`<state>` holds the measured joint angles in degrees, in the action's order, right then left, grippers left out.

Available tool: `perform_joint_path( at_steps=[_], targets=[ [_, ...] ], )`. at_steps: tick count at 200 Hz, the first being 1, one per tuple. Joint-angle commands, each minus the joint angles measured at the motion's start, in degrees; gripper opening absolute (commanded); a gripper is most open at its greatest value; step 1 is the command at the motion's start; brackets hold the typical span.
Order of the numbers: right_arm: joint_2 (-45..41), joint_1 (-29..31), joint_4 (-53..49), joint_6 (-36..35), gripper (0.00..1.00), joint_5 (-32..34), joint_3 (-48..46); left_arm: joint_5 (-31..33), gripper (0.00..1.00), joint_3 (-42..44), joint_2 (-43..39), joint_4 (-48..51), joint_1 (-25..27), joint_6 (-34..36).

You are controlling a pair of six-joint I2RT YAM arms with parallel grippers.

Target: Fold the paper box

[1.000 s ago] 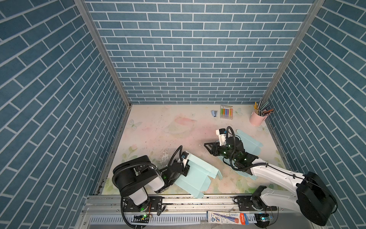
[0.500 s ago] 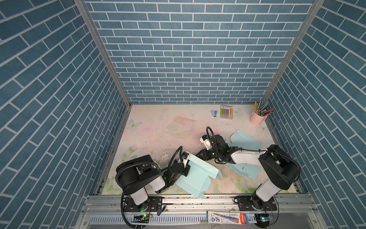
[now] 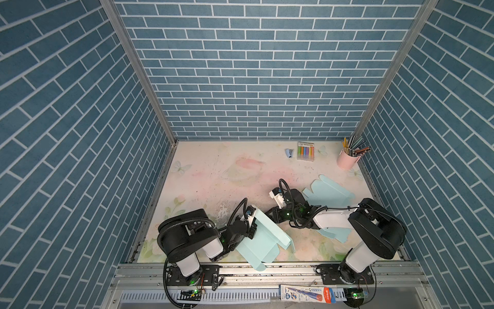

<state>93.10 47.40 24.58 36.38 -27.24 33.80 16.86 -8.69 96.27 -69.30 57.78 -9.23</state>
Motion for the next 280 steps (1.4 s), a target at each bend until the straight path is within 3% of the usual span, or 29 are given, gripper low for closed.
perform_joint_path(
  at_steps=[1, 73, 106, 217, 280],
  targets=[
    [-1.02, 1.44, 0.01, 2.64, 0.26, -7.12, -2.09, 0.76, 0.14, -0.74, 0.23, 0.05, -0.14, -0.34],
    [-4.84, -3.42, -2.11, 1.14, 0.26, -3.86, -4.04, -1.39, 0.18, 0.95, -5.31, 3.42, 0.76, -1.45],
    [-4.72, -3.54, -1.11, 1.42, 0.26, -3.78, -4.42, -1.86, 0.24, 0.78, -5.87, 4.06, 1.33, -1.49],
    [-5.41, -3.30, -0.48, 1.63, 0.26, -4.22, -4.04, -1.32, 0.24, -1.20, -10.04, 7.31, 1.46, 0.19],
    [-6.38, 0.16, -1.16, 2.29, 0.25, -2.89, -3.35, -0.69, 0.03, -1.51, -10.50, 7.84, 1.42, 0.10]
  ],
)
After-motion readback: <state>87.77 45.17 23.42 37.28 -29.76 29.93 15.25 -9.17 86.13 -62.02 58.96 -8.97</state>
